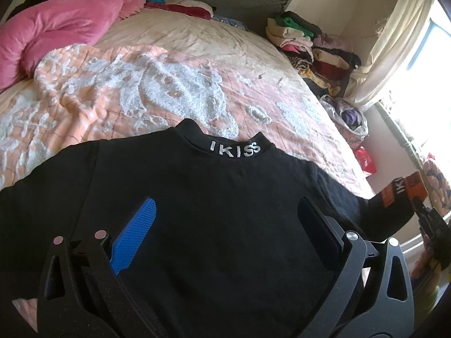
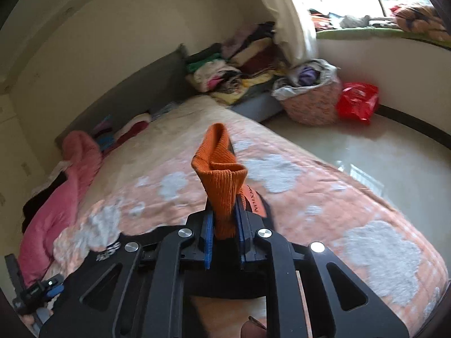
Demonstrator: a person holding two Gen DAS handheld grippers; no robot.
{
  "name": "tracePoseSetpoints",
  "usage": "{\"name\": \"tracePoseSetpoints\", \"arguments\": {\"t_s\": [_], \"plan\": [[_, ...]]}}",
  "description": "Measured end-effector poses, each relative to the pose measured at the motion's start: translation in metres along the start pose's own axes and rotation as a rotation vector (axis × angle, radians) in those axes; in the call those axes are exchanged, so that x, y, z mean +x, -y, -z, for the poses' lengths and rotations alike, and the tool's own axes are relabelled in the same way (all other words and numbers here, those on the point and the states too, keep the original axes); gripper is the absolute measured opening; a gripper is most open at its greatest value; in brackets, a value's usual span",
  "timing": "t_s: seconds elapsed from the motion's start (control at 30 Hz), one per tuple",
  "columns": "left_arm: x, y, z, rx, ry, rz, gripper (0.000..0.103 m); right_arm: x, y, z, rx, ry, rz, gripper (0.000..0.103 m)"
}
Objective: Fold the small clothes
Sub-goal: 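Carry the held sleeve across the shirt body toward the left gripper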
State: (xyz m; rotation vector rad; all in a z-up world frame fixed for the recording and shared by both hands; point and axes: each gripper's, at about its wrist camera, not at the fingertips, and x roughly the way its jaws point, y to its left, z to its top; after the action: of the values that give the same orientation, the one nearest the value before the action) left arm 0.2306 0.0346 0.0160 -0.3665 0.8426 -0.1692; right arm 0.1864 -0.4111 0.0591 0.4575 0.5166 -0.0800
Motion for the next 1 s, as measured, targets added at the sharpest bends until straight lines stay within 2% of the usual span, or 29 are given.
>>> {"name": "tracePoseSetpoints", "arguments": {"t_s": [0.17, 0.33, 0.63, 1.0], "plan": [[-0.004, -0.002, 0.0, -0.018, 0.003, 0.06, 0.095, 0.006, -0.038, 0.007, -0.054, -0.023, -0.05, 0.011], [-0.001, -0.004, 0.001, -0.058, -0.027, 0.159, 0.095, 0.01, -0.081, 0.023, -0.119, -0.054, -0.116, 0.011], [0.001, -0.018, 0.001, -0.146, -0.06, 0.238, 0.095, 0.025, -0.15, 0.062, -0.227, -0.14, -0.225, 0.011], [0.016, -0.022, 0.009, -0.194, -0.129, 0.321, 0.095, 0.046, -0.191, 0.106, -0.291, -0.242, -0.274, 0.012]]}}
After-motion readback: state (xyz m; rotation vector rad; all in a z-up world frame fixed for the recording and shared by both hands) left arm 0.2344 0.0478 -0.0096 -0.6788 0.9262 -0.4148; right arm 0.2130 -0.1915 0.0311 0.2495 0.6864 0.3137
